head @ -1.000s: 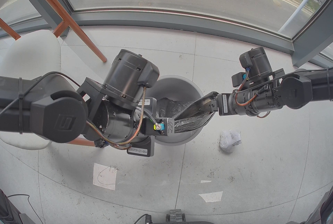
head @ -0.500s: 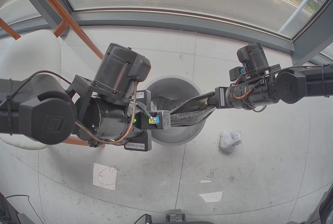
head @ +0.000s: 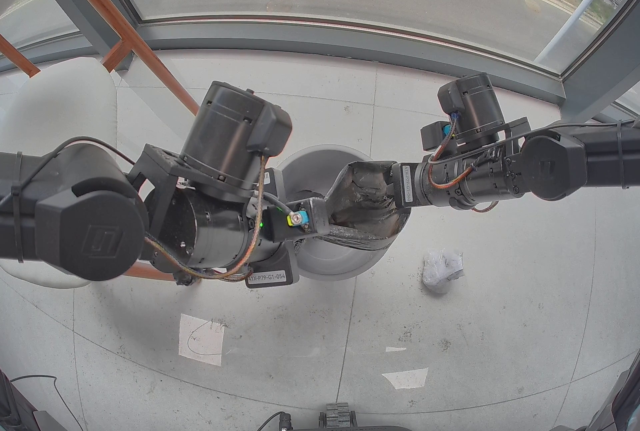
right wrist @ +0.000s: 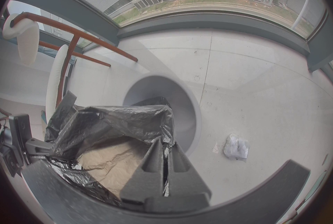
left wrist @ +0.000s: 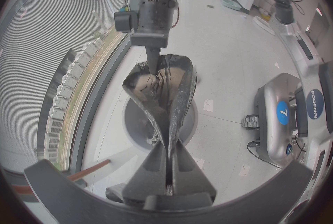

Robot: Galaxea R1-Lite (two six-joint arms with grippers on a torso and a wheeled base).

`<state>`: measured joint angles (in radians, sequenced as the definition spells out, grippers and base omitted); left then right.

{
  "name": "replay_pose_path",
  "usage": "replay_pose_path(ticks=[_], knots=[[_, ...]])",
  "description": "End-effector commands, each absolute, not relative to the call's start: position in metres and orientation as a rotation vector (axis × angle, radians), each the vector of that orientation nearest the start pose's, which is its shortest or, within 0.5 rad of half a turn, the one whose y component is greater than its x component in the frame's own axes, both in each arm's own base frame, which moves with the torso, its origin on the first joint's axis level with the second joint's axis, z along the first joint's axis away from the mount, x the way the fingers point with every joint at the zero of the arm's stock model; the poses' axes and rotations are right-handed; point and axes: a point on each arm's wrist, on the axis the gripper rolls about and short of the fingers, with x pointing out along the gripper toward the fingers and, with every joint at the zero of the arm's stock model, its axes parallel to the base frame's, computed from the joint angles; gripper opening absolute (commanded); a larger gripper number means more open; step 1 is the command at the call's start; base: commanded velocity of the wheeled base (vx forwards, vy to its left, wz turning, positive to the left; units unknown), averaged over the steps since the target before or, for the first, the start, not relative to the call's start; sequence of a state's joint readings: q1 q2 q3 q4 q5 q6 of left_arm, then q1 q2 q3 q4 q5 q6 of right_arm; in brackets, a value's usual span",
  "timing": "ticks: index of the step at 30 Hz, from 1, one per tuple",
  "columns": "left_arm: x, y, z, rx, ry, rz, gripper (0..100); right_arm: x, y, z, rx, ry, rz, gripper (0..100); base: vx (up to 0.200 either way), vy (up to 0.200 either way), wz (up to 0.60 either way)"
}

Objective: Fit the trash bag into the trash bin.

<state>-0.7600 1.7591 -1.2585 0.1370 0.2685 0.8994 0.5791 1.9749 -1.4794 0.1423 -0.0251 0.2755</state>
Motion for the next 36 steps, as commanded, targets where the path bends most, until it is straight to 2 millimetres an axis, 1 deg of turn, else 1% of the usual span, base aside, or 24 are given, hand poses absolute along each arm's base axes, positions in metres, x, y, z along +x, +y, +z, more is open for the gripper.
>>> replay_pose_path(ticks=[1, 3, 5, 6, 7, 8, 12, 16, 18, 19, 26, 35, 36], knots=[[0.252, -0.230, 0.201, 1.141, 0.339, -0.665, 0, 0.334, 0.203, 0.206, 0.082, 0.654, 0.422, 0, 0.000, 0.000, 0.00], [0.257, -0.236, 0.192, 1.104, 0.337, -0.651, 0, 0.335, 0.200, 0.210, 0.086, 0.643, 0.417, 0, 0.000, 0.000, 0.00], [0.257, -0.245, 0.181, 1.073, 0.328, -0.657, 0, 0.337, 0.197, 0.210, 0.088, 0.642, 0.409, 0, 0.000, 0.000, 0.00], [0.256, -0.246, 0.181, 1.070, 0.325, -0.658, 0, 0.337, 0.197, 0.209, 0.088, 0.644, 0.407, 0, 0.000, 0.000, 0.00], [0.257, -0.251, 0.170, 1.053, 0.322, -0.660, 0, 0.340, 0.192, 0.208, 0.089, 0.647, 0.392, 0, 0.000, 0.000, 0.00], [0.259, -0.253, 0.164, 1.056, 0.325, -0.659, 0, 0.343, 0.188, 0.207, 0.088, 0.648, 0.379, 0, 0.000, 0.000, 0.00], [0.262, -0.256, 0.155, 1.066, 0.341, -0.667, 0, 0.352, 0.178, 0.201, 0.085, 0.659, 0.352, 0, 0.000, 0.000, 0.00], [0.260, -0.257, 0.152, 1.077, 0.352, -0.669, 0, 0.353, 0.175, 0.196, 0.082, 0.677, 0.345, 0, 0.000, 0.000, 0.00], [0.254, -0.258, 0.146, 1.095, 0.372, -0.684, 0, 0.349, 0.173, 0.183, 0.068, 0.719, 0.340, 0, 0.000, 0.000, 0.00], [0.253, -0.257, 0.143, 1.100, 0.380, -0.687, 100, 0.349, 0.173, 0.180, 0.063, 0.726, 0.339, 0, 0.000, 0.000, 0.00], [0.247, -0.262, 0.134, 1.053, 0.412, -0.699, 100, 0.349, 0.174, 0.170, 0.051, 0.760, 0.335, 0, 0.000, 0.000, 0.00], [0.254, -0.270, 0.132, 0.978, 0.427, -0.671, 100, 0.347, 0.177, 0.170, 0.047, 0.760, 0.346, 0, 0.000, 0.000, 0.00], [0.258, -0.274, 0.130, 0.967, 0.431, -0.654, 100, 0.346, 0.177, 0.170, 0.048, 0.759, 0.346, 0, 0.000, 0.000, 0.00]])
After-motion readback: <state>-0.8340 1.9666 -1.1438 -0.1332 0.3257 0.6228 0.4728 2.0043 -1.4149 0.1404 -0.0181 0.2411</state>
